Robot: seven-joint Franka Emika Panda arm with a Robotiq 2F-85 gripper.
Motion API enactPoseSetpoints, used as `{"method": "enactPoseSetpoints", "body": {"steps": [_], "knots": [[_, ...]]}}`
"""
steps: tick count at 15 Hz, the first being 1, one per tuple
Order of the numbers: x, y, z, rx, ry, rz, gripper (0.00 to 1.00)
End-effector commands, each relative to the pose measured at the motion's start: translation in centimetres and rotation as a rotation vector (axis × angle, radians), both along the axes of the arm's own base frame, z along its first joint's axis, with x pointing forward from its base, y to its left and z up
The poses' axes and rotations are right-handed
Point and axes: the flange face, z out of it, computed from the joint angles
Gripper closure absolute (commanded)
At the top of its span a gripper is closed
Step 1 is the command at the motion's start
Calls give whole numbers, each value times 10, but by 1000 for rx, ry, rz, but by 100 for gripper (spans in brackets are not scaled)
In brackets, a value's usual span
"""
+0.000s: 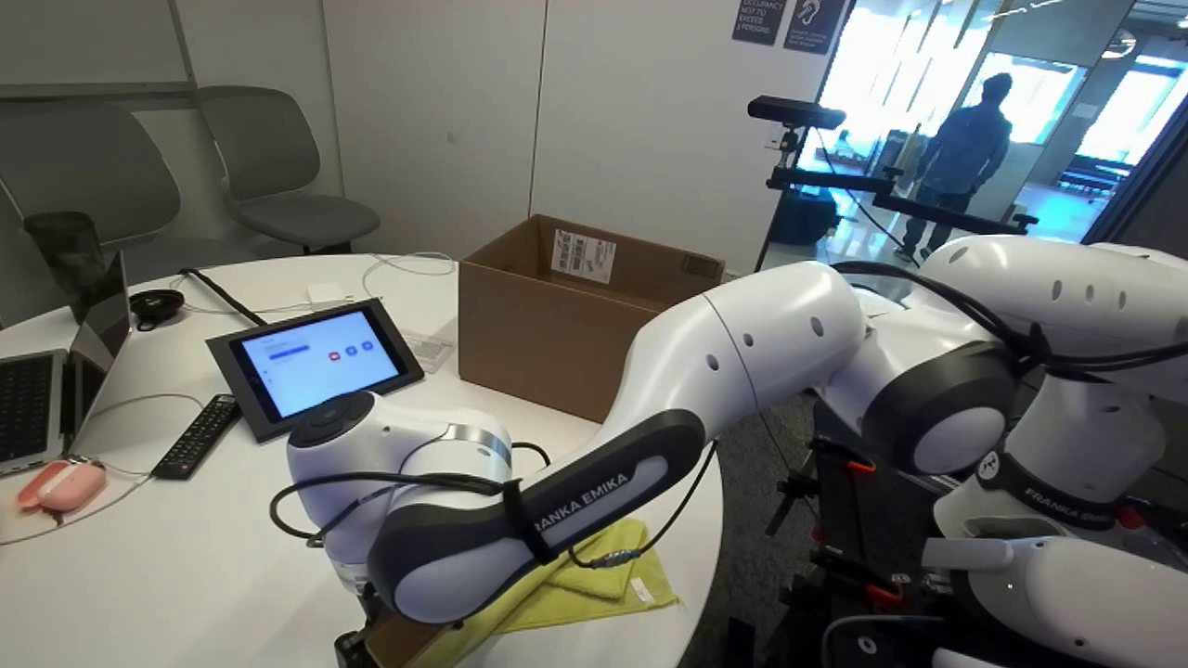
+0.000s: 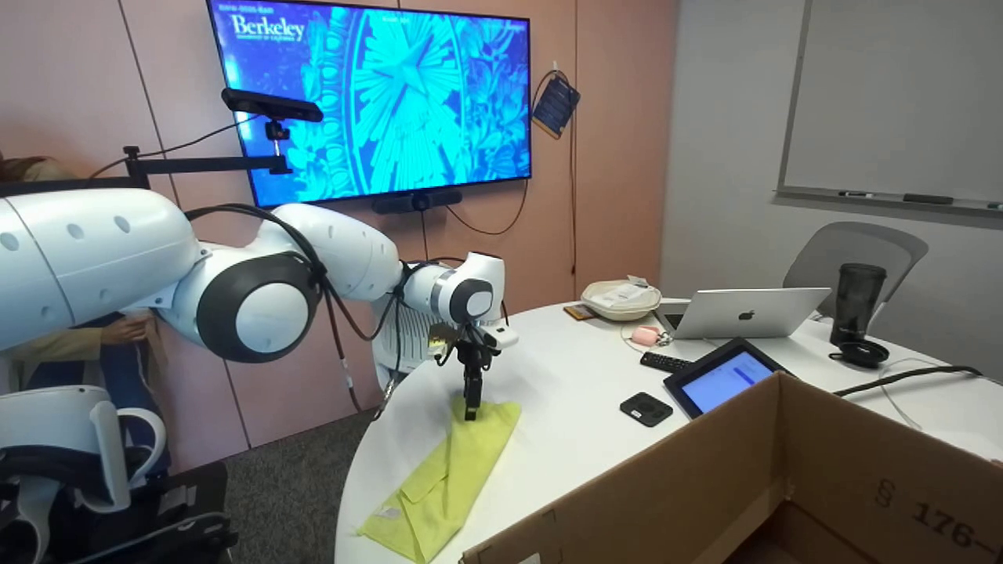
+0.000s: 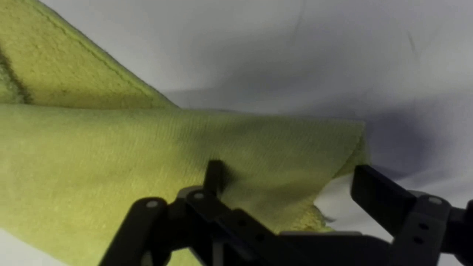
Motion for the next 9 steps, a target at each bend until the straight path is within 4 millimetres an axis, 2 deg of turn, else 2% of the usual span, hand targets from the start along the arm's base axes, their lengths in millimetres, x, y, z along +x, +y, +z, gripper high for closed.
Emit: {"method": "enactPoseSetpoints", "body": {"steps": [1, 7, 9], "knots": [[-1, -3, -4, -38, -7, -4, 42], [3, -9, 4, -52, 7, 0, 92], [7, -13, 10, -48, 11, -1, 97]]}}
